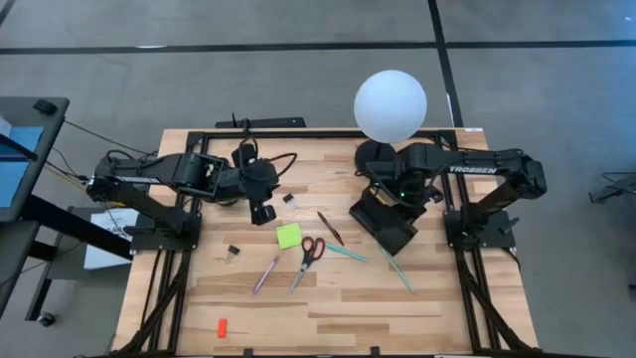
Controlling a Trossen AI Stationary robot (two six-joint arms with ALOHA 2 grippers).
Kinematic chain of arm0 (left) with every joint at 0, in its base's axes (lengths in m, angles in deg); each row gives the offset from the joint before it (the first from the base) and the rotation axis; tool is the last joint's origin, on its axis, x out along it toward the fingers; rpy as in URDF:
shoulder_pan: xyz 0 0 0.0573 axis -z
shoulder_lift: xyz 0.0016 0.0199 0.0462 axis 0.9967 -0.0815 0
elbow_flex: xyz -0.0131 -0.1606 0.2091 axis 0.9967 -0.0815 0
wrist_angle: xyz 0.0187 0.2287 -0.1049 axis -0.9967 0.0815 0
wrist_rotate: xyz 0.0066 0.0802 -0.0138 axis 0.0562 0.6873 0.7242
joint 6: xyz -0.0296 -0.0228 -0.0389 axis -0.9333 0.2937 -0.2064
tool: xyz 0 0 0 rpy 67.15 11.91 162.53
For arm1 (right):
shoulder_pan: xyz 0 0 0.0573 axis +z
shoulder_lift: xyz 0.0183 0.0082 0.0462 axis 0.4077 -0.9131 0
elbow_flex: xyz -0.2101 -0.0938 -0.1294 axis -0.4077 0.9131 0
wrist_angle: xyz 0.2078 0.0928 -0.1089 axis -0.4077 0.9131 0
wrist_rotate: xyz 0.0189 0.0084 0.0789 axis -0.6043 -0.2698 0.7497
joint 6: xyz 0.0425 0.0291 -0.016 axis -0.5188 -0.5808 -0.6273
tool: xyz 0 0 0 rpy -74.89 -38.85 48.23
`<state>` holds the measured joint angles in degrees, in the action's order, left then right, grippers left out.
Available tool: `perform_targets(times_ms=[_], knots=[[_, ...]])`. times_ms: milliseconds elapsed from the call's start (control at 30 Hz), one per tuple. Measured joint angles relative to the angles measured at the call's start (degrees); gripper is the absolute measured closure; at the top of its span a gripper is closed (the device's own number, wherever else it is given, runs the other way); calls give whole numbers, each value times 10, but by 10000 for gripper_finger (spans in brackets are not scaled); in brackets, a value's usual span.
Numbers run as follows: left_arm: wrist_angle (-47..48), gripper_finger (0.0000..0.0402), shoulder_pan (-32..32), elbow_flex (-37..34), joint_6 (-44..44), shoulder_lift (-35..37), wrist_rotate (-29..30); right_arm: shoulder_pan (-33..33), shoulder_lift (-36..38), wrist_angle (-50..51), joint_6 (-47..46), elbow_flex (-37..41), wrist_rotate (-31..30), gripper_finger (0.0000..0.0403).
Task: Pick and place office supplies into organizer
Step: Put the yellow pencil into the black desk organizer
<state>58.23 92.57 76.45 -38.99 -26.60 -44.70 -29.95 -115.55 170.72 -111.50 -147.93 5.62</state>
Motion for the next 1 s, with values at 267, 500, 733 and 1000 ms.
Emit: perform_targets(times_ms=[267, 500, 733, 1000], knots=[[0, 345, 0, 0, 10, 0, 0, 3, -5, 0, -31, 0, 41, 391], [0, 345, 0, 0, 9, 0, -1, 2, -29, 0, -36, 0, 43, 390], [0, 345, 0, 0, 9, 0, -5, -15, -64, 0, 13, 0, 44, 355], [32, 345, 0, 0, 15, 0, -7, -62, -76, 1, 55, 0, 42, 342]])
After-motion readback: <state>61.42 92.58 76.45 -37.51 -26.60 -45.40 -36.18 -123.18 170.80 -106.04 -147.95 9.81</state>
